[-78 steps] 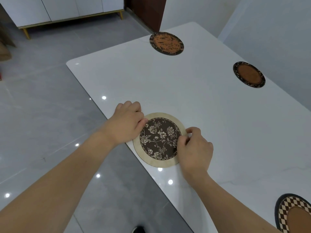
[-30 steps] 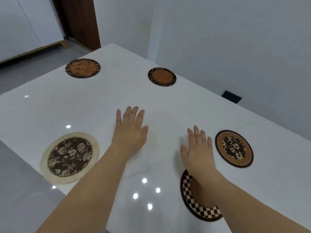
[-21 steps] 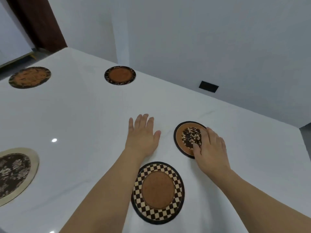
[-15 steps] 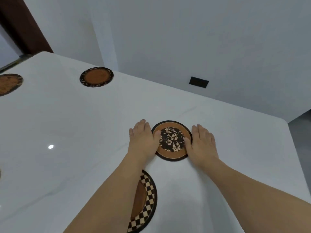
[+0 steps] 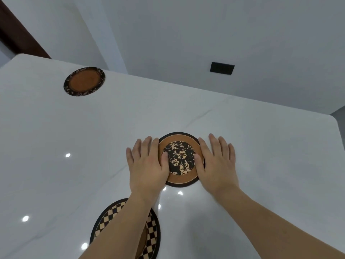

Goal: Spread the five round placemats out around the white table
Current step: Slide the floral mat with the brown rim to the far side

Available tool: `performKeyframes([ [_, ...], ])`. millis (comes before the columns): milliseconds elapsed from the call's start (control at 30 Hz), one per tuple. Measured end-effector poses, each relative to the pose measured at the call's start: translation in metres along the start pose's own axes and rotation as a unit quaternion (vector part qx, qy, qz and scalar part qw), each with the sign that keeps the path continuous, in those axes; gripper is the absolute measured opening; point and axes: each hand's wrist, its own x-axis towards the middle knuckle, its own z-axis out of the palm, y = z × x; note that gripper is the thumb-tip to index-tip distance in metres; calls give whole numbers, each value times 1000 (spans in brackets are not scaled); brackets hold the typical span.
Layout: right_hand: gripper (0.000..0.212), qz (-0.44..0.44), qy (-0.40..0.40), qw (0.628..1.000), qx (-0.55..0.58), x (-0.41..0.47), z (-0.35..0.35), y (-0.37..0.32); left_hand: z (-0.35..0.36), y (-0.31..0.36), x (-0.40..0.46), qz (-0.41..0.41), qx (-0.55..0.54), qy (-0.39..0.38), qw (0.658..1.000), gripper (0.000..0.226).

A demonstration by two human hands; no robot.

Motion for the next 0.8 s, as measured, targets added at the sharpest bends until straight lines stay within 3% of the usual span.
performKeyframes([
  [433,47,-63,56,994,75,-7,-5,3,-4,7,-4,-18,5,22,1000,47],
  [800,38,-27,32,992,119,-6,-5,4,-5,7,-7,-2,-8,54,998,41],
])
